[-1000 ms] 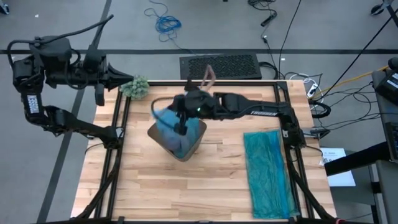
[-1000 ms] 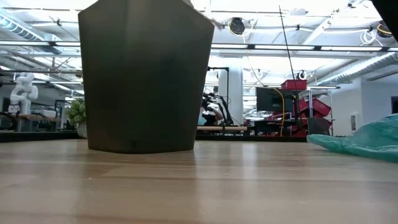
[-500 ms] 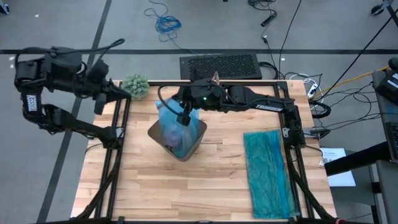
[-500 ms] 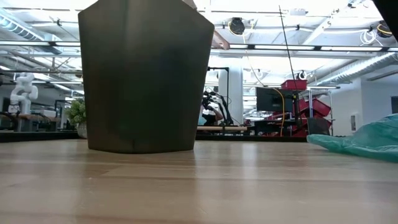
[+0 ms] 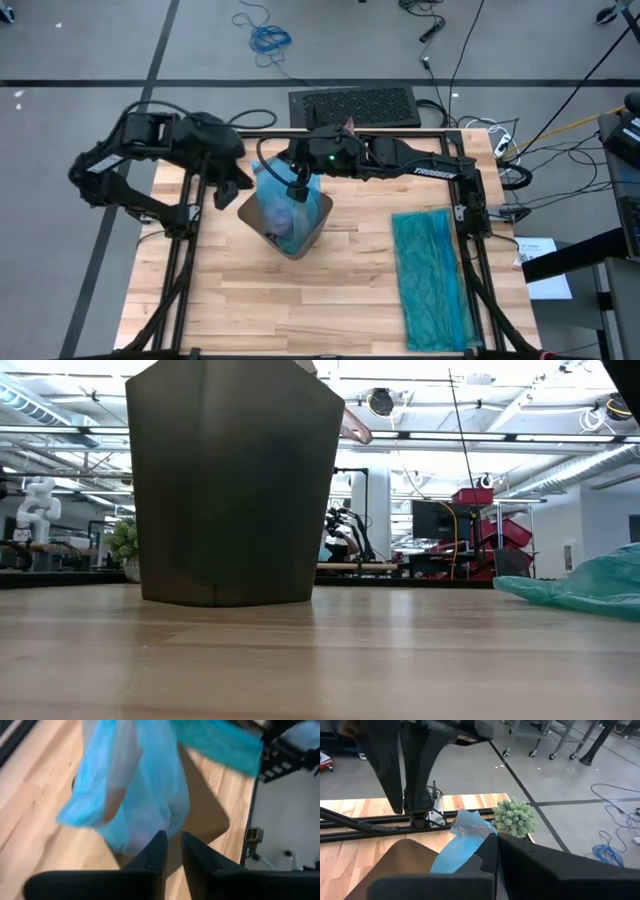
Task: Place trash/remove bag and relplace
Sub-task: Close the blue trash bag
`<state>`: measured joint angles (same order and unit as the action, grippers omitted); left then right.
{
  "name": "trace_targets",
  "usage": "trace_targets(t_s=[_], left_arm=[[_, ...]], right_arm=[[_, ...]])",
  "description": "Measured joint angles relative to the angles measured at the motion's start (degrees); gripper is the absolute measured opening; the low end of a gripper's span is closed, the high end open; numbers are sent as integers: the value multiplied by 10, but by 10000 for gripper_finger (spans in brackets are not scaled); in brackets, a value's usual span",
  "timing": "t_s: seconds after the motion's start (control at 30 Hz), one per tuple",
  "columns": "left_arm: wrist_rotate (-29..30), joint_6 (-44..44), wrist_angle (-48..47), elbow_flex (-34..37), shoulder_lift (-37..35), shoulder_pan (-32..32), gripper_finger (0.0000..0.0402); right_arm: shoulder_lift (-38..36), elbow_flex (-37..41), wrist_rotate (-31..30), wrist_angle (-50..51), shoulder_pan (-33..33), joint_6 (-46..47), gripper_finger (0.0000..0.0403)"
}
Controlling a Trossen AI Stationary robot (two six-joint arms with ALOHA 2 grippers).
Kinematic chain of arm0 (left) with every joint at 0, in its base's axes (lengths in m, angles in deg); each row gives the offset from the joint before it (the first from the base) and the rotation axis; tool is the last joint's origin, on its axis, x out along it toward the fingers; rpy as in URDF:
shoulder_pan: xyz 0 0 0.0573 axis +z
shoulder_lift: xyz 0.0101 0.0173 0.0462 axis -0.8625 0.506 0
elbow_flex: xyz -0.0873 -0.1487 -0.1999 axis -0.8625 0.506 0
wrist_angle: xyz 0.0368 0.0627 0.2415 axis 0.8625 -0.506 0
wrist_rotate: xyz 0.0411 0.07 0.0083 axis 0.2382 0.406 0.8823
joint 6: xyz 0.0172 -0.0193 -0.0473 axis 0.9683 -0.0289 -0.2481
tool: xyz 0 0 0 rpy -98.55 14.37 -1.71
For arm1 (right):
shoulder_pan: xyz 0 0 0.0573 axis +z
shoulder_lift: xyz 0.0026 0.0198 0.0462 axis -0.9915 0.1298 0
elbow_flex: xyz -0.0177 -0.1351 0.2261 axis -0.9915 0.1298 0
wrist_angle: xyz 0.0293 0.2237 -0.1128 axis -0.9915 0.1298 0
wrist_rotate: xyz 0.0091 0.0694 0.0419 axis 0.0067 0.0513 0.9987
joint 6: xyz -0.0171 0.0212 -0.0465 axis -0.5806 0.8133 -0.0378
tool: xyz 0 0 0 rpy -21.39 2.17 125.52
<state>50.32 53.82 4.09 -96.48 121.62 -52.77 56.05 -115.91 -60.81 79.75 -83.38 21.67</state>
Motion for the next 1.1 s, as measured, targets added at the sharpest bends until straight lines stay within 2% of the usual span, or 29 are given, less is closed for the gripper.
trace_targets(t_s=[0.17,0.33,0.53,0.77,1.1], left_arm=[[55,15,12,0,0,-3,99],[126,48,10,0,-4,-5,121],[142,72,8,0,9,-27,124],[195,77,6,0,23,-38,124],[185,76,-5,0,45,-38,123]], right_arm=[[-2,0,0,8,0,0,0],[-2,0,0,11,0,-6,0],[-2,0,0,11,0,-7,0],[-2,0,0,11,0,-7,0],[-2,0,0,11,0,-11,0]])
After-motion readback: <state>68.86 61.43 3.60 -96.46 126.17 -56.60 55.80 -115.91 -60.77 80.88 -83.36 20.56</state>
